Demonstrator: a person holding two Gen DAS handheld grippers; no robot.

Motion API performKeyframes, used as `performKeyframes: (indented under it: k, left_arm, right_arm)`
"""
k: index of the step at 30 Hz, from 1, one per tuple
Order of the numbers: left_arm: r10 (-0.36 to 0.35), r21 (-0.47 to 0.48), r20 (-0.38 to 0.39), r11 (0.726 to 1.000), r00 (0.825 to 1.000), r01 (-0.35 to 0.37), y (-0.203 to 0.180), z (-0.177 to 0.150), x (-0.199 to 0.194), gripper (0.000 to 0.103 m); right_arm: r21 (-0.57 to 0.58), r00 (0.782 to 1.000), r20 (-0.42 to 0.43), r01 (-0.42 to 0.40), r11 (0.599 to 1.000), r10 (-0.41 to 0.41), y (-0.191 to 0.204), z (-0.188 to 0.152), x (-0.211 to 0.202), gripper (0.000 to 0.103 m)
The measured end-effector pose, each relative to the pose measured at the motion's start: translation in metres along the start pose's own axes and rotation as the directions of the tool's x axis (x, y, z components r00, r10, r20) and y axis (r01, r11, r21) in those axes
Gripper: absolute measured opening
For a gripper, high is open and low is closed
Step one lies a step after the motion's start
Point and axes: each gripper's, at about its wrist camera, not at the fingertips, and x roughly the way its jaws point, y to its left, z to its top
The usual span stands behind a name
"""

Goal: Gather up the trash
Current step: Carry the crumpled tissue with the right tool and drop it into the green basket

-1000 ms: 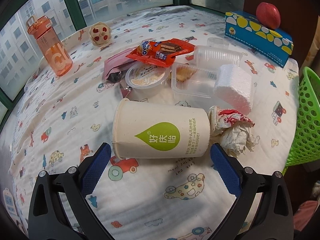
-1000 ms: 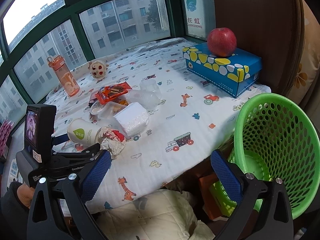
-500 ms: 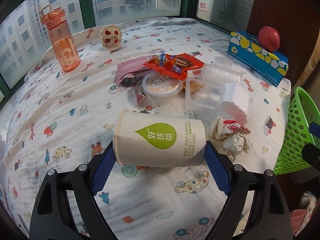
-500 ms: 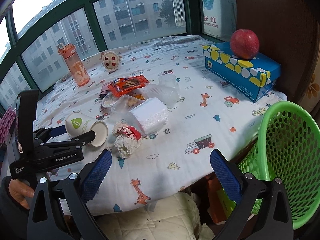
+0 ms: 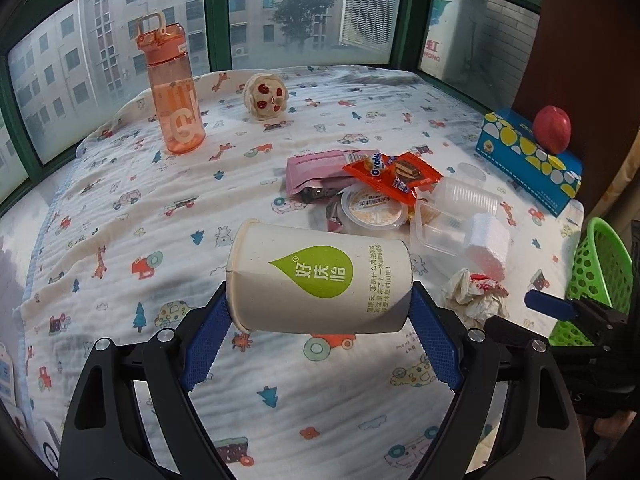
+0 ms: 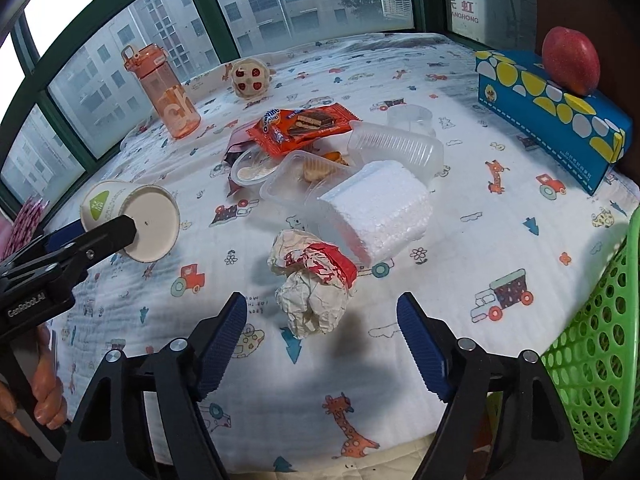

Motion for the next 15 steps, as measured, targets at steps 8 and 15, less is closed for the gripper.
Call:
performKeyframes:
  k: [8, 15]
  left_arm:
    - [-0.009, -0.008, -0.003, 1.0, 1.0, 0.009, 0.002, 0.002, 0.002, 0.084]
    - [-0.016, 0.007, 0.006, 1.0, 1.0, 0.016, -0.005, 0.003, -0.002, 0.084]
  right_arm:
    - [0.02, 0.999, -0.039, 0.008, 1.0, -0.008, -0.003, 0.002, 0.025, 0.053]
    - [0.025, 0.999, -0.02, -0.026, 0.999, 0.026, -0.005, 0.0, 0.012, 0.037]
